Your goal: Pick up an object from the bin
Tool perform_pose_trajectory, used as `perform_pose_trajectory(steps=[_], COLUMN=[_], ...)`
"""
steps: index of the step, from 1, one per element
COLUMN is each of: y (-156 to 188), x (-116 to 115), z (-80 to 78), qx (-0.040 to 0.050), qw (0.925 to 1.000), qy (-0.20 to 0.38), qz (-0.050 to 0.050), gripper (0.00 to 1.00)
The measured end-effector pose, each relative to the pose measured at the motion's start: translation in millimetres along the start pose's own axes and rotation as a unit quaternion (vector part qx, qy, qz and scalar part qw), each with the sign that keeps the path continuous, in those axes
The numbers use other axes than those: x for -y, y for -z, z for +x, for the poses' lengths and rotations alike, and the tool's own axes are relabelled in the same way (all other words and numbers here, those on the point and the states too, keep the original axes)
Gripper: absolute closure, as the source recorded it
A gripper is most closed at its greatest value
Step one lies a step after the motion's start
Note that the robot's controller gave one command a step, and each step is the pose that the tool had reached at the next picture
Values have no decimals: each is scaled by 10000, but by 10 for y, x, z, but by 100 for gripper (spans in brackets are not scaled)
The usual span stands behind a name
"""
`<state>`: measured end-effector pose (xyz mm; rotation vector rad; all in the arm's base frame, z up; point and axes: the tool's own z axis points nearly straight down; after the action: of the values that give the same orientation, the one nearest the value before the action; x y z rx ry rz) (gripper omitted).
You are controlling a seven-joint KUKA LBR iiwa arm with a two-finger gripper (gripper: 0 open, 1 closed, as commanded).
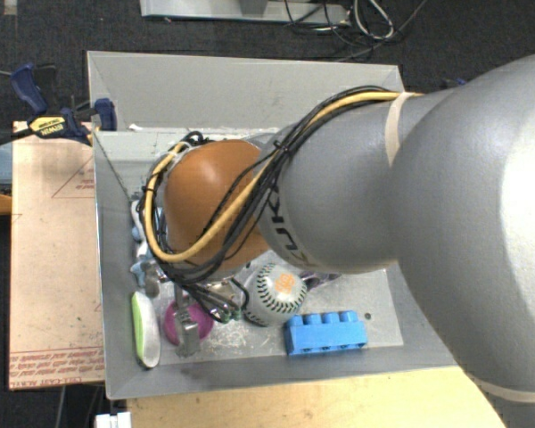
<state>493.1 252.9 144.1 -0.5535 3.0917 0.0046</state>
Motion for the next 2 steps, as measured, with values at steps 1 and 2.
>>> perform_pose_trajectory(steps=[1,2], y=[87,-184], x=[207,102], z=[-84,-116], qx=[3,22], qw=[9986,9981], qy=[-522,618], qz=[-5,-4], gripper=[0,0])
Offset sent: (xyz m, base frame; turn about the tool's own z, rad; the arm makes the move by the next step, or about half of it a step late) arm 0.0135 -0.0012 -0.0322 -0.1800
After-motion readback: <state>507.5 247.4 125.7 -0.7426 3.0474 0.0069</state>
